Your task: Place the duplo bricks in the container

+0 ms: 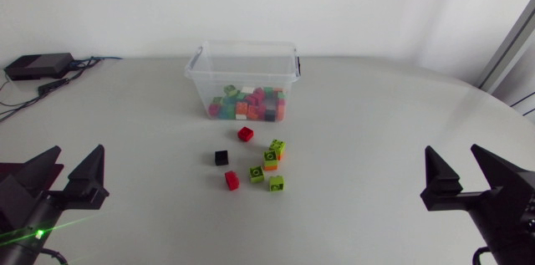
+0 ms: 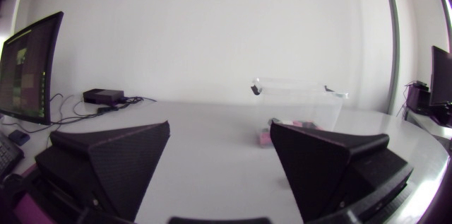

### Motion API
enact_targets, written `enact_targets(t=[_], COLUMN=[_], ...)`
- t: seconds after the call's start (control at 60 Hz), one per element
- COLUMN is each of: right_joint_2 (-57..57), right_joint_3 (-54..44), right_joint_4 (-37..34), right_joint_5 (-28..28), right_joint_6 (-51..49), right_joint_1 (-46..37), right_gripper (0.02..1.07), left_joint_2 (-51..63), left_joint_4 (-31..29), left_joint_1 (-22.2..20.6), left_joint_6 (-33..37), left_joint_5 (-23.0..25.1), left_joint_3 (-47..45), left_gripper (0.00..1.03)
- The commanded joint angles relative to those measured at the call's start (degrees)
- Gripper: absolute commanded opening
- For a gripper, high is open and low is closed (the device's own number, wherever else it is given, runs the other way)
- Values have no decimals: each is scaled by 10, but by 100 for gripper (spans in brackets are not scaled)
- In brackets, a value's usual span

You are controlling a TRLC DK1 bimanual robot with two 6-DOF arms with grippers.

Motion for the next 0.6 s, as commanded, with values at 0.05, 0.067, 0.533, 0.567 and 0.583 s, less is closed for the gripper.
enact_targets(t=[0.05,0.067,0.533,0.567,0.583], right_joint_2=[-4,-4,0,8,14], right_joint_3=[-11,-12,25,35,39], right_joint_4=[-5,-5,-16,-16,-16], right_joint_5=[6,5,6,6,6], right_joint_6=[10,10,7,7,7], right_joint_1=[5,5,15,21,23], right_gripper=[103,103,103,103,103], left_joint_2=[-6,-6,-3,2,7], left_joint_4=[-2,-2,-10,-10,-10], left_joint_1=[-4,-4,-15,-24,-29], left_joint_6=[-6,-6,-7,-7,-8], left_joint_5=[-1,-1,2,2,2], left_joint_3=[-12,-12,19,28,33], left_gripper=[99,99,99,99,99])
